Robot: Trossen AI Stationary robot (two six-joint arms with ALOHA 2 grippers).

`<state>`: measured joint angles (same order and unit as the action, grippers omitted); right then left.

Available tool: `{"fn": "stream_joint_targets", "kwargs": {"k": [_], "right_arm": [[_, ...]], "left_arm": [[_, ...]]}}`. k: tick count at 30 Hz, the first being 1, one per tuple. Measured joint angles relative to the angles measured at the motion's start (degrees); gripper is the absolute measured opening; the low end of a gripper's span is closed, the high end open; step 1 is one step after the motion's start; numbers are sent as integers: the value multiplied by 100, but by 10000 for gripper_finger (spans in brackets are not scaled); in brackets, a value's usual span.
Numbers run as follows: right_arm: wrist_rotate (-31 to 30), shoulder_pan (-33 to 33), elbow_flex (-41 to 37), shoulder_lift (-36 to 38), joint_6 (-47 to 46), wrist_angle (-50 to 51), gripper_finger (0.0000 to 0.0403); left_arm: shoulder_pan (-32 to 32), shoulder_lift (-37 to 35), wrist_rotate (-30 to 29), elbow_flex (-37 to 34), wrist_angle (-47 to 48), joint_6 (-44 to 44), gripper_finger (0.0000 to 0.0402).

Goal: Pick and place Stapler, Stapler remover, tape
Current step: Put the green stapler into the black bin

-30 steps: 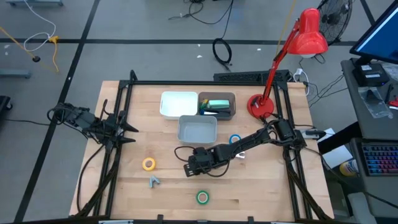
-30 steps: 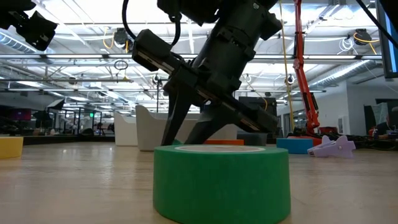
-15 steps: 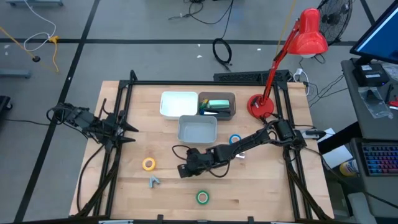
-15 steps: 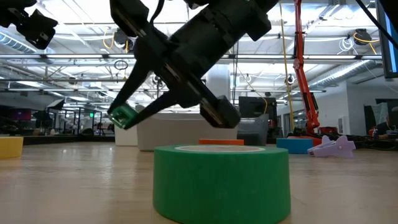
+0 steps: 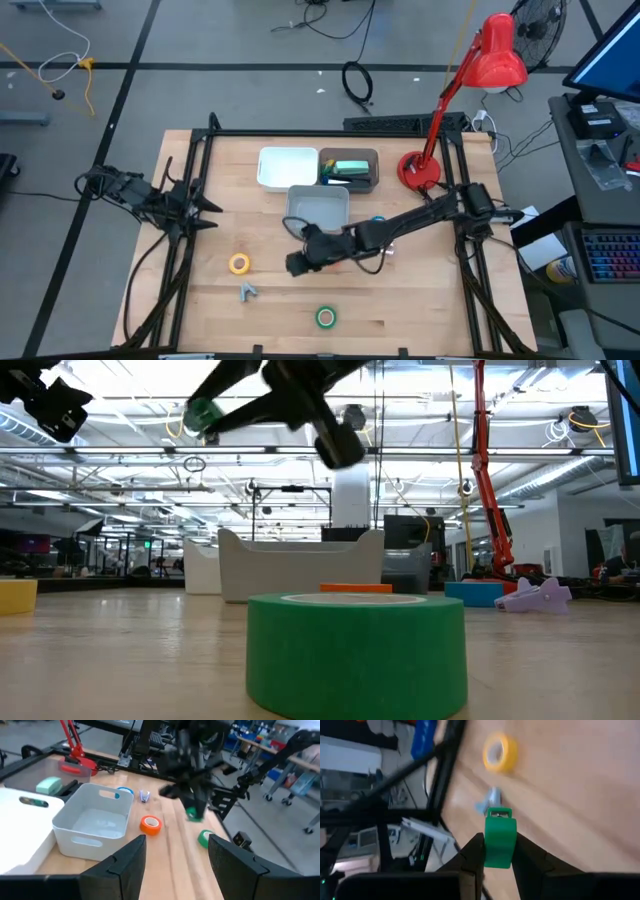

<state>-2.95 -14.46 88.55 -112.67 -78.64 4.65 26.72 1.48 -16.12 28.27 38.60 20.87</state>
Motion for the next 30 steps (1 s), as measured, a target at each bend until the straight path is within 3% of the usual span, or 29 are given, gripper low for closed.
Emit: {"fn": "stream_joint_targets", "kwargs": {"k": [6, 11, 16, 30], "right_arm": [[-461, 429, 2, 638, 1065, 229, 66], [-463, 1095, 4, 1092, 2105, 636, 67], [-451, 1888, 4, 1420, 3142, 1201, 67], [-128, 3465, -2, 1241, 5199, 2482, 70]], "left_arm": [[1, 1, -97, 0, -470, 174, 214], [0, 2, -162, -2, -723, -80, 214], [0, 2, -603, -2, -751, -84, 214], [0, 2, -1830, -6, -754, 228, 214]]}}
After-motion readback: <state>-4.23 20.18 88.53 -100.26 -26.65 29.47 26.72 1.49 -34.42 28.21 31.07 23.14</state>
